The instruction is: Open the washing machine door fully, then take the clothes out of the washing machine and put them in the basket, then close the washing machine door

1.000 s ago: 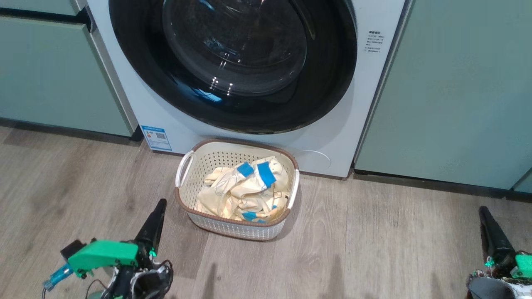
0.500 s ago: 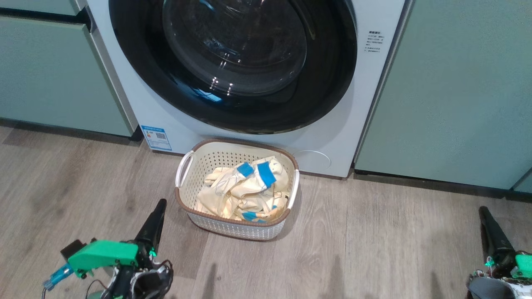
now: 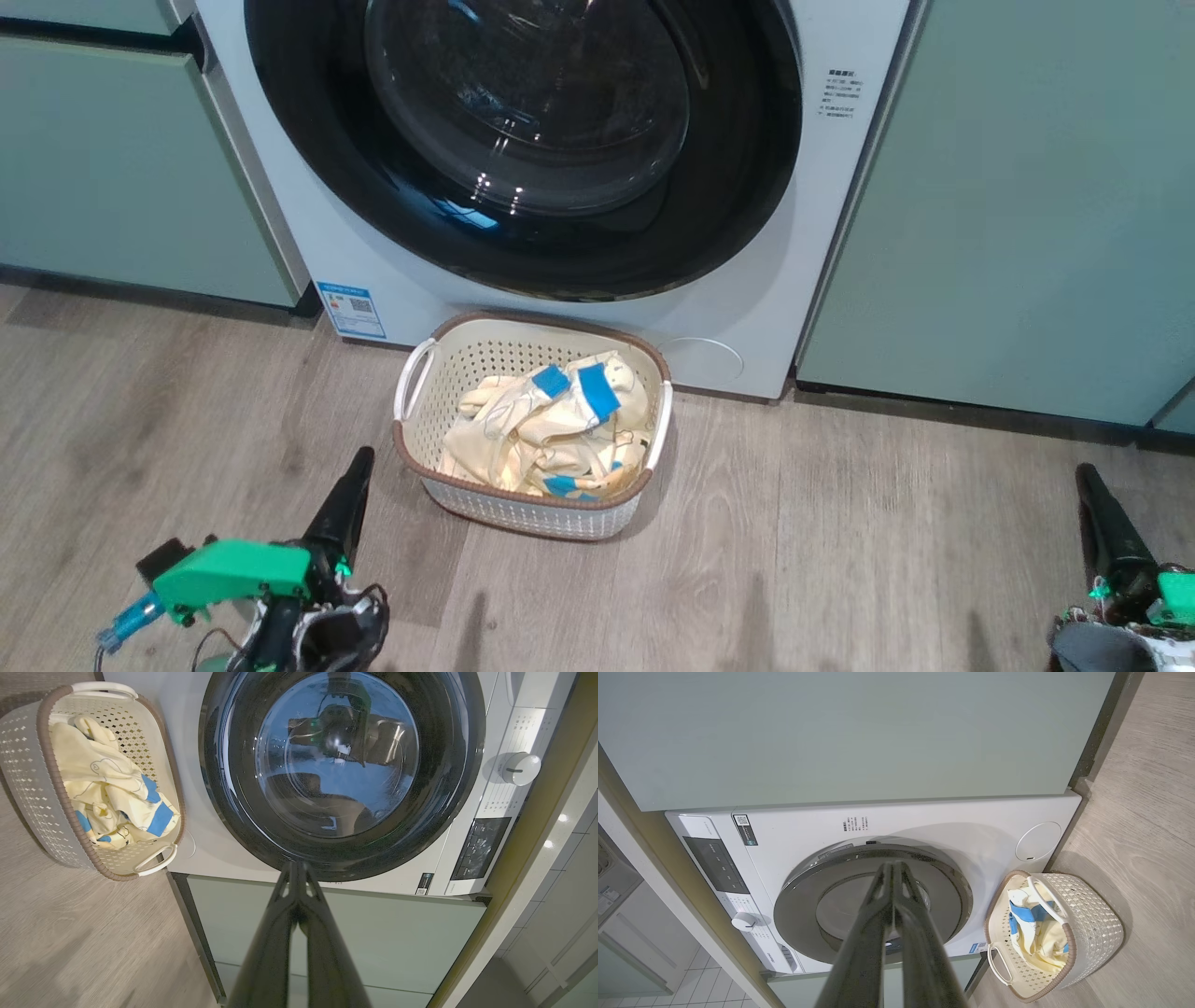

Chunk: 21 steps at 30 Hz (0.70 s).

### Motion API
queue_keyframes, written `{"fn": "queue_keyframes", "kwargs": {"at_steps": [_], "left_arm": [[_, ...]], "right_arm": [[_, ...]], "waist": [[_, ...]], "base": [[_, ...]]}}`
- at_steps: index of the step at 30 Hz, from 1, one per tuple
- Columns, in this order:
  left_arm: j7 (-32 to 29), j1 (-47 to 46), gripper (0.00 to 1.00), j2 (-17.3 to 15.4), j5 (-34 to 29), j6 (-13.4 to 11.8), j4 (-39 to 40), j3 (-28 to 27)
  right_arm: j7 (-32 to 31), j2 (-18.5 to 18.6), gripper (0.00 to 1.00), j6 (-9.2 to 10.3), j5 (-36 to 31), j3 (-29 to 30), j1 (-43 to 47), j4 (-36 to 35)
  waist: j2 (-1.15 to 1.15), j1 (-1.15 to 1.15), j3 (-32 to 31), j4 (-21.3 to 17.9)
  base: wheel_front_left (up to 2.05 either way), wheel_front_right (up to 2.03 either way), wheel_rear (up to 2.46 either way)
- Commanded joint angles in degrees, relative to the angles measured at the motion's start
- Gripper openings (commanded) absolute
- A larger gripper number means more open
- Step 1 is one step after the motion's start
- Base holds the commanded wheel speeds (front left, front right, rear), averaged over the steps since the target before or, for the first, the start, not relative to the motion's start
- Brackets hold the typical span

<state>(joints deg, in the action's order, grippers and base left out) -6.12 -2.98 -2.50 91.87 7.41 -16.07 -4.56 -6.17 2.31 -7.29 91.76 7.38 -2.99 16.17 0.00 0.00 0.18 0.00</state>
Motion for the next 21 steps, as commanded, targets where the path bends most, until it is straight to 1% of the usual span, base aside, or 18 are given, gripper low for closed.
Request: {"fn": "queue_keyframes", "kwargs": {"at_steps": [1,21], "left_arm": [[-0.4,-3.2,0.0,-0.4,0.3,0.1,2.0,-2.0],[-0.4,-3.2,0.0,-0.4,0.3,0.1,2.0,-2.0]], "right_arm": [[-0.3,0.6,0.0,-0.2,0.4,-0.9,-3.2,-2.1],[-0.3,0.6,0.0,-0.2,0.4,-0.9,-3.2,-2.1]], "waist": [[0.0,0.0,0.0,0.0],[0.0,0.0,0.0,0.0]], "base": [[0.0,0.0,0.0],[0.0,0.0,0.0]]}}
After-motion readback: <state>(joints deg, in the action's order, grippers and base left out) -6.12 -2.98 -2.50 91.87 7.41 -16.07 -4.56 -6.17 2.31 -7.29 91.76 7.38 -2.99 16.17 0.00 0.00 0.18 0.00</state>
